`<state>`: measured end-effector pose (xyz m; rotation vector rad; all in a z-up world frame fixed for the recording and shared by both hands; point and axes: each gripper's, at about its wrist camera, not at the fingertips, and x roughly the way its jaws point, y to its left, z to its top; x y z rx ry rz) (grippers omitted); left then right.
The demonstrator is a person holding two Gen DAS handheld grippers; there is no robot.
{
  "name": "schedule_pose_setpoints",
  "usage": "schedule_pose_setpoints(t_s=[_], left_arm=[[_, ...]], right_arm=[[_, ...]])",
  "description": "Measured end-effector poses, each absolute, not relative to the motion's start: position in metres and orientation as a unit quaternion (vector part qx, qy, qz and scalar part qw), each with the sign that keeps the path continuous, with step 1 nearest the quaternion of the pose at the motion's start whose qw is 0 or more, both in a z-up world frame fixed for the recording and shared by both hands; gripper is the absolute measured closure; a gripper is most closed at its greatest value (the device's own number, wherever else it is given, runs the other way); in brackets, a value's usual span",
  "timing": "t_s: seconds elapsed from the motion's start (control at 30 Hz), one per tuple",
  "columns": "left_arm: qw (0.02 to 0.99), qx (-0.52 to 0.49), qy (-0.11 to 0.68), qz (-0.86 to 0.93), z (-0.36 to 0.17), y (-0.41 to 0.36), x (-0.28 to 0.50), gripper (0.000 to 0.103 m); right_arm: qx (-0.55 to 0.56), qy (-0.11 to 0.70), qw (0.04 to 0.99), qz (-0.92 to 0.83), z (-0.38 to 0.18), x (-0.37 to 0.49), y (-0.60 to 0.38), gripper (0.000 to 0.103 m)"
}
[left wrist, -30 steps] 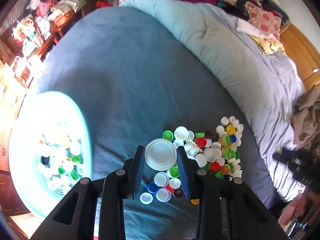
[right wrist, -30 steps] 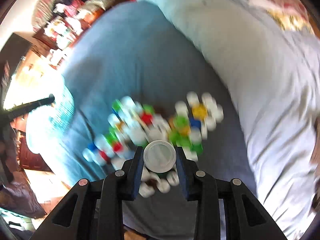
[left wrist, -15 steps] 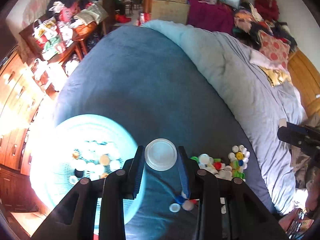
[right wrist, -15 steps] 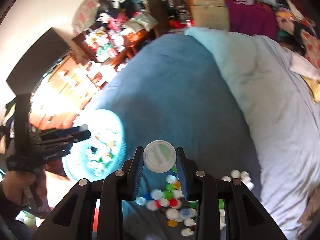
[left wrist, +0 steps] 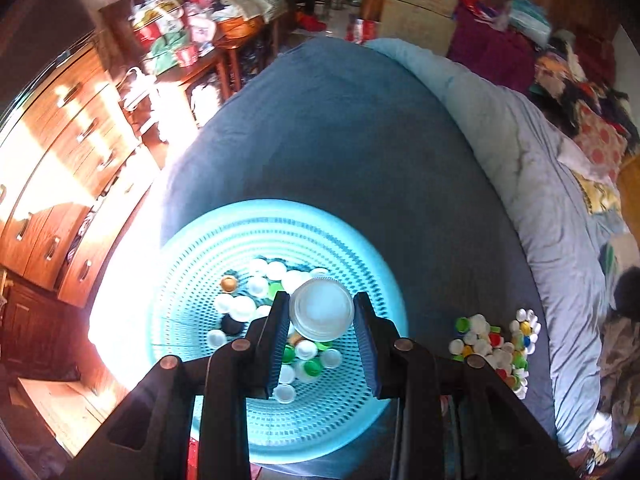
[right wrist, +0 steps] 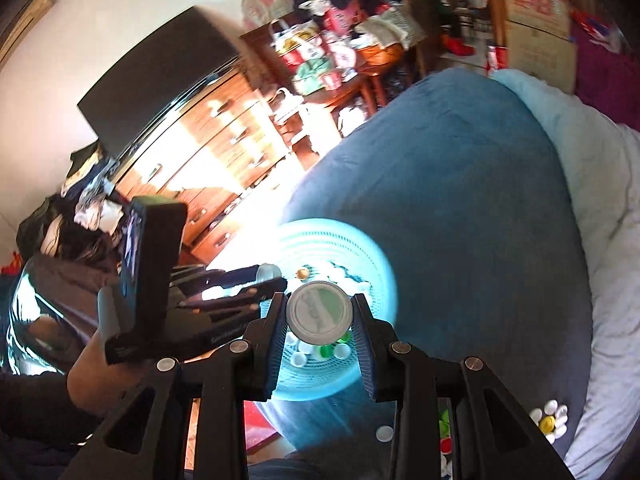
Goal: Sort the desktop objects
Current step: 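Carry both white caps over the teal basket and open both tools, then return to the pile and grasp a white cap with the right tool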
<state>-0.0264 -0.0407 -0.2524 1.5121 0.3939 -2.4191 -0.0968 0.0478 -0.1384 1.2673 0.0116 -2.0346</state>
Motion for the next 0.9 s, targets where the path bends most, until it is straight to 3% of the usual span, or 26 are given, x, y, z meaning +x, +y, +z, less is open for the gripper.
schedule_pose_setpoints(t_s=[0.57,0.6,0.63,0.67,0.7,0.77,0.9], left_arm=[[0.136,0.538,0.157,-0.817,-0.237,-0.166,0.022,0.070],[0.138,0.539,0.153,-0.817,-0.237,-0.168,0.024,0.069],[0.140,0.541,0.148,-0.816,-0.236,-0.168,0.026,0.059],[0.146,0.540,0.142,-0.817,-0.237,-0.169,0.027,0.043],[0.152,0.538,0.139,-0.818,-0.237,-0.170,0.028,0.036],[0.155,0.534,0.138,-0.820,-0.235,-0.170,0.030,0.033],[0.150,0.536,0.142,-0.819,-0.228,-0.182,0.035,0.033]], right_arm=[[0.507,0.034,0.377,-0.774,-0.161,-0.115,0.000,0.068],[0.508,0.034,0.376,-0.774,-0.162,-0.116,0.001,0.068],[0.509,0.033,0.376,-0.774,-0.162,-0.116,0.000,0.068],[0.511,0.030,0.379,-0.771,-0.164,-0.117,-0.001,0.066],[0.511,0.028,0.380,-0.770,-0.163,-0.117,-0.001,0.051],[0.505,0.025,0.377,-0.776,-0.161,-0.117,0.000,0.034],[0.499,0.017,0.372,-0.783,-0.158,-0.120,0.007,0.034]])
